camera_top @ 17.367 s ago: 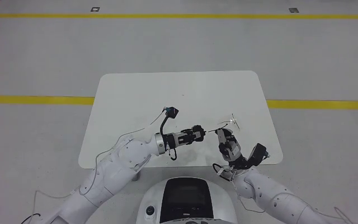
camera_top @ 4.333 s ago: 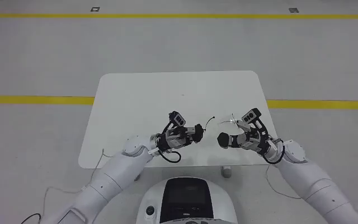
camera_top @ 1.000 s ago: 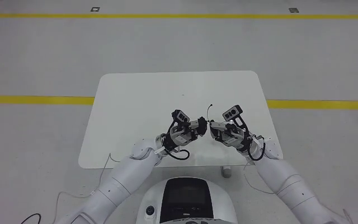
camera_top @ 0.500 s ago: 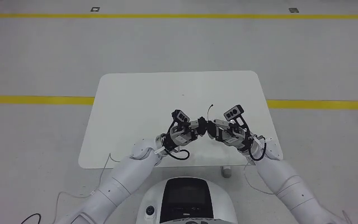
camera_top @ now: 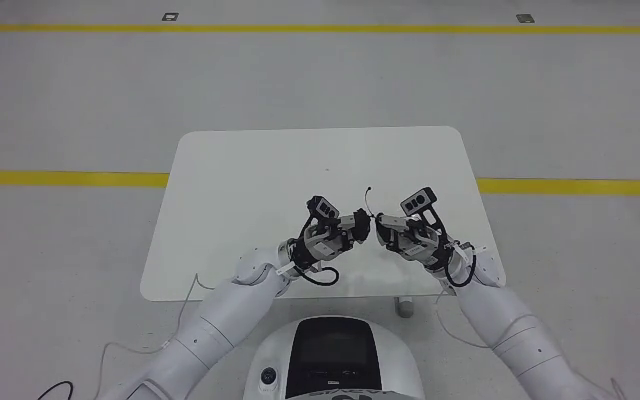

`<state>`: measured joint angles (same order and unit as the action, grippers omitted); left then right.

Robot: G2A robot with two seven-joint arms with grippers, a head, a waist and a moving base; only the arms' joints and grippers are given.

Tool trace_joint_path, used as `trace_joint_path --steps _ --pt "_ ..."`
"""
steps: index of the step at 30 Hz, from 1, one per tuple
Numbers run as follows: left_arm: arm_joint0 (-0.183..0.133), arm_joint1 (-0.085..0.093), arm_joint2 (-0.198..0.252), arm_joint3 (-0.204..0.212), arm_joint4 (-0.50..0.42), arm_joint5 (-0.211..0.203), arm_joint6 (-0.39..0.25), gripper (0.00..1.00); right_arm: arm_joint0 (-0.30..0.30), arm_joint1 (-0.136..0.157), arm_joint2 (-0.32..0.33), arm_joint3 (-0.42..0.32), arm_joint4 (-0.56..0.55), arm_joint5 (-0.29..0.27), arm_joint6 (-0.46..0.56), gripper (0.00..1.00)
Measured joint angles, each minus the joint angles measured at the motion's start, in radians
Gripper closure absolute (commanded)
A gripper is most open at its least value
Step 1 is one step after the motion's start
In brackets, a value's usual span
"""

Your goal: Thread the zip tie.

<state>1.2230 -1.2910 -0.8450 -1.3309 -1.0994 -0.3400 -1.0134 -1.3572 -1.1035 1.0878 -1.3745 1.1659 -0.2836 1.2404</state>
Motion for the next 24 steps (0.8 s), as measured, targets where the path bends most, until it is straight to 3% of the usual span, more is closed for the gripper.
trace_joint_path --steps 10,13,24 --pt "0.0 0.0 0.0 0.0 0.0 0.0 0.0 1.0 -0.009 -0.009 0.017 -0.002 -0.016 0.018 -0.002 0.95" --pt "0.0 0.0 0.0 0.0 0.0 0.0 0.0 1.0 -0.012 -0.011 0.022 -0.002 -0.021 0.022 -0.001 1.0" --pt "0.0 0.0 0.0 0.0 0.0 0.0 0.0 1.0 -0.021 -0.019 0.037 0.003 -0.037 0.036 0.001 1.0"
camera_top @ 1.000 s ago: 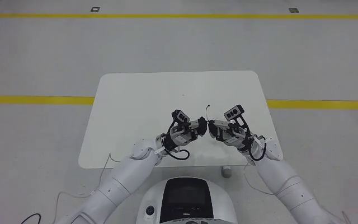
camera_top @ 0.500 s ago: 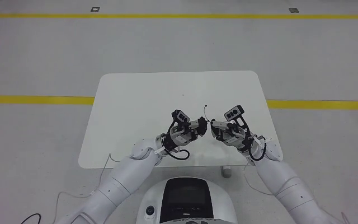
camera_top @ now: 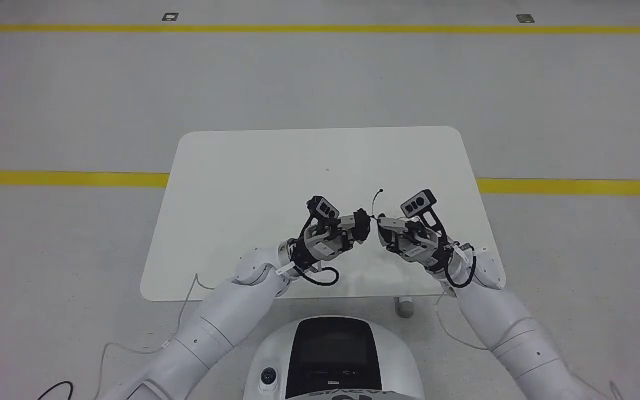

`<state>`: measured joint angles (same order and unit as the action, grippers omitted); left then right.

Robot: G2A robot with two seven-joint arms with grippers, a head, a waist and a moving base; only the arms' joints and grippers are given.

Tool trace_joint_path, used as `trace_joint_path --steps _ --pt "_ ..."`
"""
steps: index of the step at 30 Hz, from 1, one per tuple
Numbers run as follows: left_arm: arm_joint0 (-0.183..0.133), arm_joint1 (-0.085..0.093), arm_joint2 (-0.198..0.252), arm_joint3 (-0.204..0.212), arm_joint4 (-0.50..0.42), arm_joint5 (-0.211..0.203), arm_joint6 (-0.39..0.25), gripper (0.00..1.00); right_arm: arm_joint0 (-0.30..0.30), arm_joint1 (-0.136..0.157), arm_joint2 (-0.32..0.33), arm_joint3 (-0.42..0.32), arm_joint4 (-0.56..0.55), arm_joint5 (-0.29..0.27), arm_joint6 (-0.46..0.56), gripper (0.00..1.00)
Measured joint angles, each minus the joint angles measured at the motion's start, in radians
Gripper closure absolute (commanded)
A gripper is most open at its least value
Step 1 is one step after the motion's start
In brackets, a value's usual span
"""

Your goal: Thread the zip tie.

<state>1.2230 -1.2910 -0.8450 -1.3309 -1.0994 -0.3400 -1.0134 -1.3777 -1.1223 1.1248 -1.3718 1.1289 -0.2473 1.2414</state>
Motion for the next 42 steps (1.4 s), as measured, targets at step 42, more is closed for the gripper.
trace_joint_path --steps 42 --pt "0.0 0.0 0.0 0.0 0.0 0.0 0.0 1.0 -0.011 -0.021 0.09 0.048 -0.02 0.028 0.006 1.0"
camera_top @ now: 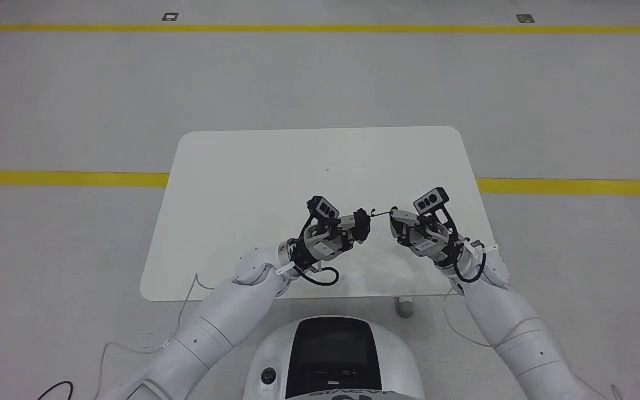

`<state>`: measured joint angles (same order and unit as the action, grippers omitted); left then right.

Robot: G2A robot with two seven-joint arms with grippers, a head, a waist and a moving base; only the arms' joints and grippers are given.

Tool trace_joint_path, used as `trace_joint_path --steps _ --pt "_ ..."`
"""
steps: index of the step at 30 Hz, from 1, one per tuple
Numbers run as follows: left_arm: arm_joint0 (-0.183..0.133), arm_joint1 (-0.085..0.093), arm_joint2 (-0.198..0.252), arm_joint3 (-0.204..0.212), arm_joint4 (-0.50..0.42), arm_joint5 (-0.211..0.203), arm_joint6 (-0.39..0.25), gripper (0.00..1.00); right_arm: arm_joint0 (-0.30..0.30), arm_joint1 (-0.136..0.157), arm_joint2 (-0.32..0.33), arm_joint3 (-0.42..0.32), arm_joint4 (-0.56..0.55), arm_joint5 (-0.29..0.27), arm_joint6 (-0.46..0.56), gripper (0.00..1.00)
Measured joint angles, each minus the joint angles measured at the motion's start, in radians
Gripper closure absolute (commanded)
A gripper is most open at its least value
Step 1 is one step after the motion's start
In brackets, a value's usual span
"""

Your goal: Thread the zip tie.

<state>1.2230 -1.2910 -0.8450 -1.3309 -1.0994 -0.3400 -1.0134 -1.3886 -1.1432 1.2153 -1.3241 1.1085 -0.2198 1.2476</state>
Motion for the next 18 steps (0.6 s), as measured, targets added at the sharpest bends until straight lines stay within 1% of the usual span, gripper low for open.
trace_joint_path --steps 18 --pt "0.0 0.0 0.0 0.0 0.0 0.0 0.0 1.0 -0.01 -0.006 0.034 0.0 -0.009 0.006 0.002 1.0"
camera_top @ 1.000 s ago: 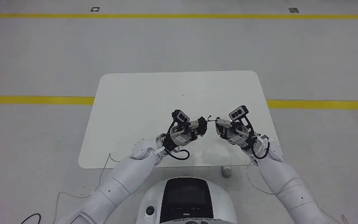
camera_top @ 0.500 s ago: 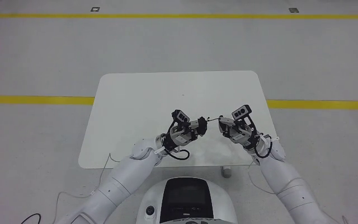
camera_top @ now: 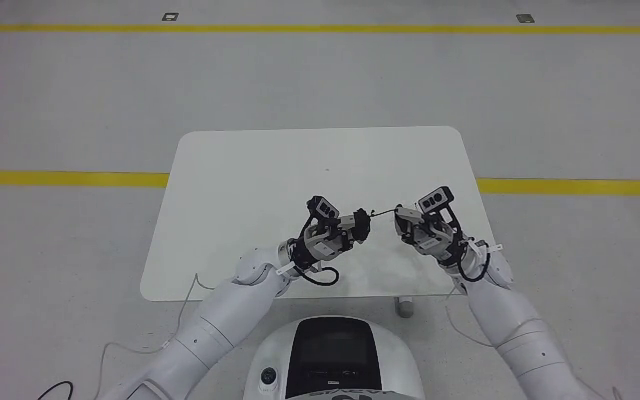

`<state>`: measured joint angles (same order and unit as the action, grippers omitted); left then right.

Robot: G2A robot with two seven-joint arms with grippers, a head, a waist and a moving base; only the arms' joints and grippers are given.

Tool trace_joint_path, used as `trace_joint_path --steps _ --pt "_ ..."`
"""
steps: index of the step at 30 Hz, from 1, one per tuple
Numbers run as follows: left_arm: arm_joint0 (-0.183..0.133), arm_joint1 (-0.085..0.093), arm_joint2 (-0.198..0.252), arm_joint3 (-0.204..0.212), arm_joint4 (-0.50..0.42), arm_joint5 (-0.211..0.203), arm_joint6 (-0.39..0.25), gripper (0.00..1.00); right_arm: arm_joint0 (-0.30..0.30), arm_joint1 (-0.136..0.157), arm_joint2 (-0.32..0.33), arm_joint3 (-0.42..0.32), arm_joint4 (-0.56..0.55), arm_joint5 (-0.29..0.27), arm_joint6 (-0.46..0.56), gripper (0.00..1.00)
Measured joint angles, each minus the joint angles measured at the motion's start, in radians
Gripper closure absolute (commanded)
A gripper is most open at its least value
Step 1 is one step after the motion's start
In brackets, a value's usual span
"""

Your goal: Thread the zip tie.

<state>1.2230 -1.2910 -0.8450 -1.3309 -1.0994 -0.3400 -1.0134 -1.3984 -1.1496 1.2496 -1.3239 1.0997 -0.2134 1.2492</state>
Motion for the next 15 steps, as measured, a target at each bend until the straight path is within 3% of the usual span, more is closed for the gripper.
trace_joint_path --steps 15 --pt "0.0 0.0 0.0 0.0 0.0 0.0 0.0 1.0 -0.006 -0.005 0.023 0.0 -0.007 0.006 0.001 1.0"
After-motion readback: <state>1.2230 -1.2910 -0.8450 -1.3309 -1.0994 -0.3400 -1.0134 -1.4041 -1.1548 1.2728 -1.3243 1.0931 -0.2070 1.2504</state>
